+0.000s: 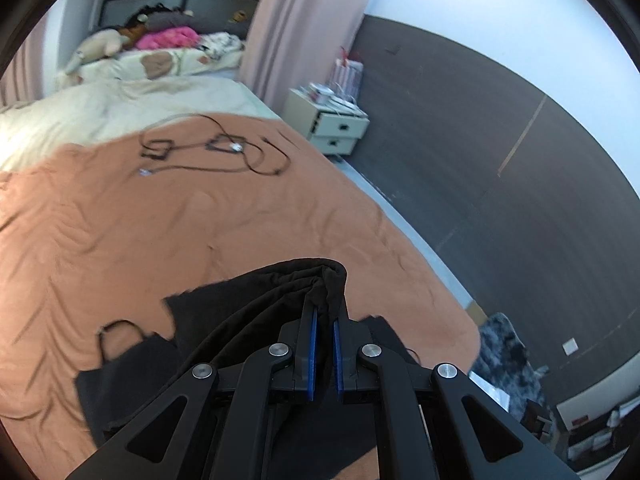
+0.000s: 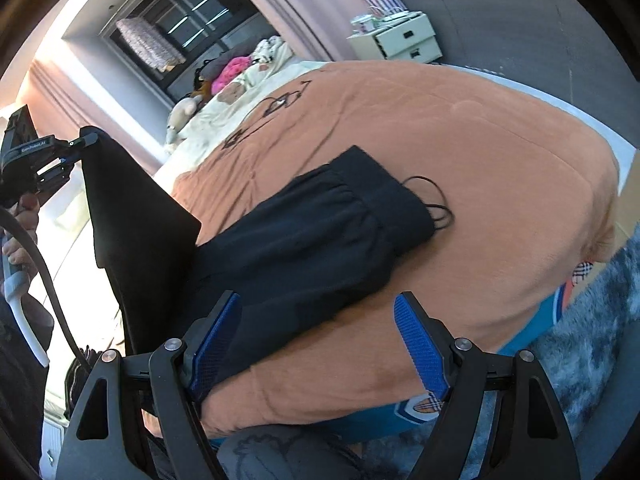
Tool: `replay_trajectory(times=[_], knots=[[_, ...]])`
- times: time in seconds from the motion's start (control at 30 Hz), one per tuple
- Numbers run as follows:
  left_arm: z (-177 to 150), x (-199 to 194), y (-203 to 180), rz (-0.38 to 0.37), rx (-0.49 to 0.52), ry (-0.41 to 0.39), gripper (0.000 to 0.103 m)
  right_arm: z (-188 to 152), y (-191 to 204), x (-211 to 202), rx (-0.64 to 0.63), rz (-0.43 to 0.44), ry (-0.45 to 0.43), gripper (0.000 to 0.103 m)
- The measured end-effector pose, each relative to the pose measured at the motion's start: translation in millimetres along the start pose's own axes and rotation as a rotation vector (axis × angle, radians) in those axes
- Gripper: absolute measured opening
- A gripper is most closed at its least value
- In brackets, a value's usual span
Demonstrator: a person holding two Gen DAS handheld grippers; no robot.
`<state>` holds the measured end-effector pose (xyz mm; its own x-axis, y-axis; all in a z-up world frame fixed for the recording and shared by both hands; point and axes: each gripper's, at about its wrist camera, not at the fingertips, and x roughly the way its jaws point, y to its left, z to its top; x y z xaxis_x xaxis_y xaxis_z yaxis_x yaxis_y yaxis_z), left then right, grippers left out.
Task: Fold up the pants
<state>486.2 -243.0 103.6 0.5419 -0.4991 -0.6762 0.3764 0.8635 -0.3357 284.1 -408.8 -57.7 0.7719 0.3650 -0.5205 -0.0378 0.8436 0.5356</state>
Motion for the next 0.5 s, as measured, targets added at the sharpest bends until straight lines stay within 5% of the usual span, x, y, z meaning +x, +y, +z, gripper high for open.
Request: replay_trajectory(times=[0.37, 0.5], knots=[[-53, 62, -59, -0.132, 0.065, 0.16, 0.009, -9, -5, -10, 0.056, -0.014, 0.002, 0.078], [-67, 72, -77, -0.188, 0.104, 0.224, 0.05, -11, -5, -13, 0.06, -0.014, 0.01, 0.078]])
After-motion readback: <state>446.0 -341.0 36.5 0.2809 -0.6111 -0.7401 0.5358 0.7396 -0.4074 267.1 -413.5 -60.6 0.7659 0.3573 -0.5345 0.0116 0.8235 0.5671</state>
